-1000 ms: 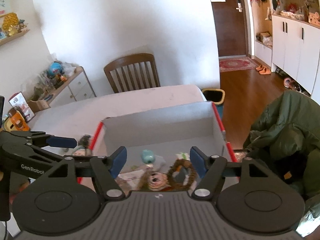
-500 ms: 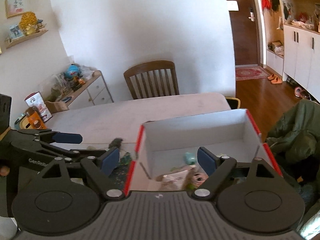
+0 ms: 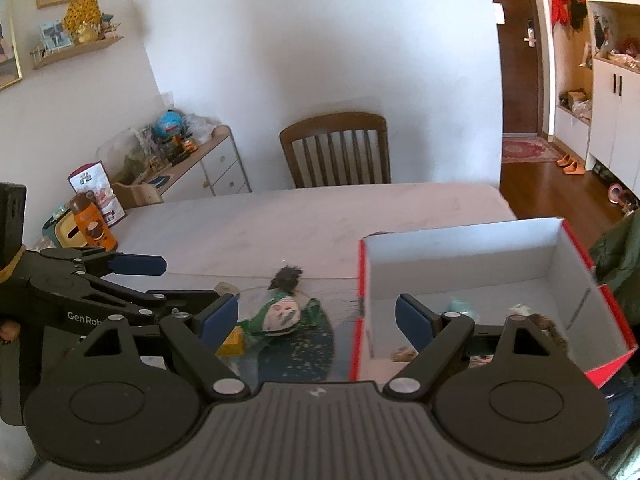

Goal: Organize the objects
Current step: 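Move both tools back over the table toward the remaining items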

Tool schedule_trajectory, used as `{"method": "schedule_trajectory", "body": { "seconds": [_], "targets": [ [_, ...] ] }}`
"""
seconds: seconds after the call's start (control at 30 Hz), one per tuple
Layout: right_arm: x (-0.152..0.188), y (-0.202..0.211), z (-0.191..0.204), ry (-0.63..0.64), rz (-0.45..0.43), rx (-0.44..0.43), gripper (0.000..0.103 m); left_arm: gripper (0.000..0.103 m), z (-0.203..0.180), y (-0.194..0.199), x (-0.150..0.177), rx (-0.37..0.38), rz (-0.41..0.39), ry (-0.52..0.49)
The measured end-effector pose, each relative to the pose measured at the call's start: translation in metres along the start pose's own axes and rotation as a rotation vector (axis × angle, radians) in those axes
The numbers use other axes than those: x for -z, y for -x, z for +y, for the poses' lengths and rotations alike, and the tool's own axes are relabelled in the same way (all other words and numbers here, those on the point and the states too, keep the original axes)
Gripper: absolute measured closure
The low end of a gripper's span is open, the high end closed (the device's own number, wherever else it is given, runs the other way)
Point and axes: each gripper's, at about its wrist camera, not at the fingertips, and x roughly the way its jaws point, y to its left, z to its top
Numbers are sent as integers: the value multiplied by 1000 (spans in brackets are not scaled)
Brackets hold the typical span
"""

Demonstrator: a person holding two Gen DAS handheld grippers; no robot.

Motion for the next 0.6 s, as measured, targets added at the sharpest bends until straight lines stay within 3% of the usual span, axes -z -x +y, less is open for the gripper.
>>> {"method": "schedule_trajectory", "body": {
  "seconds": [0.13,0.3,0.6],
  "targets": [
    [0,-18,16,-3,22,1,17,0,25,1,12,-56,-37,1],
    [-1,-44,32,4,57,-3,17,0,55,-7,28,-73,-15,23],
    [-4,-93,53,35,125,21,17,0,83,-31,54,-33,40,50]
  ]
}}
